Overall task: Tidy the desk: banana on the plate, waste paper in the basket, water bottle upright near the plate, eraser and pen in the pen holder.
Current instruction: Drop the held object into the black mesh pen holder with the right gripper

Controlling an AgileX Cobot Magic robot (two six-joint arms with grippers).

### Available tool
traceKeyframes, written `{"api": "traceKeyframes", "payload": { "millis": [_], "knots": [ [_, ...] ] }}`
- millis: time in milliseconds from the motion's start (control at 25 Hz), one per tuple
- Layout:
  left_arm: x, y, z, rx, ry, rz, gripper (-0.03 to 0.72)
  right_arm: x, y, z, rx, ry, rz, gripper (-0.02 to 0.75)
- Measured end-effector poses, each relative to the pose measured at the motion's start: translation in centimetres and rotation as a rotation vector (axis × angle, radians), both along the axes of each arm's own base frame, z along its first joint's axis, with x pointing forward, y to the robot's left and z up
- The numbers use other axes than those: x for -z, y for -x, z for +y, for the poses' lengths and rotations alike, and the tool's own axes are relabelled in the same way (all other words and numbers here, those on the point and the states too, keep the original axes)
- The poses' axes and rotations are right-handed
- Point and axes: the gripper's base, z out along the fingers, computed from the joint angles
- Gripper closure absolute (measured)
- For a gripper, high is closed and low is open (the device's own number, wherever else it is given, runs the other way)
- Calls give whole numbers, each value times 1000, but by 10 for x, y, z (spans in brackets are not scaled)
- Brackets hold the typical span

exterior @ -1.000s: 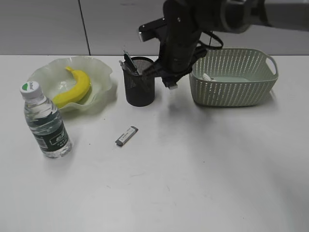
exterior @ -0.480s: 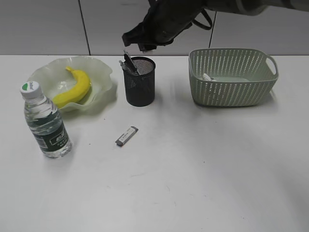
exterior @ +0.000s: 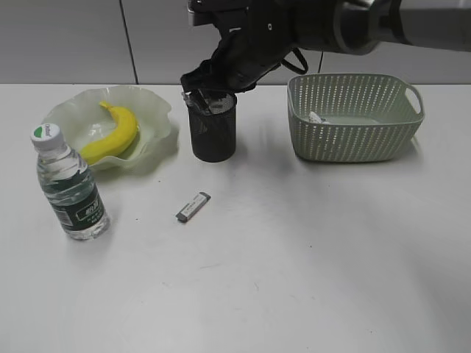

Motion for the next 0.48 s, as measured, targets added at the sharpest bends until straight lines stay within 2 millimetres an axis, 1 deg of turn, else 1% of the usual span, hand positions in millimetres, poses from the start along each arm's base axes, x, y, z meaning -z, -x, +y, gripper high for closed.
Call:
{"api": "traceKeyframes", "payload": {
  "millis": [120, 200, 320, 400, 480],
  "knots": [
    [0, 0, 0, 0, -1, 0, 399, -3, 1, -1, -2, 4, -1, 328],
    [0, 0, 0, -1, -1, 0, 399, -11, 4, -4, -5, 29, 15, 278],
    [0, 0, 0, -1, -1, 0, 399, -31, 15, -13, -10, 102, 59, 258],
    [0, 0, 0, -1, -1, 0, 399, -50, 26, -24, -7, 164, 115, 257],
    [0, 0, 0, -1, -1, 0, 399, -73, 40, -35, 0, 211, 164, 257]
  ]
}}
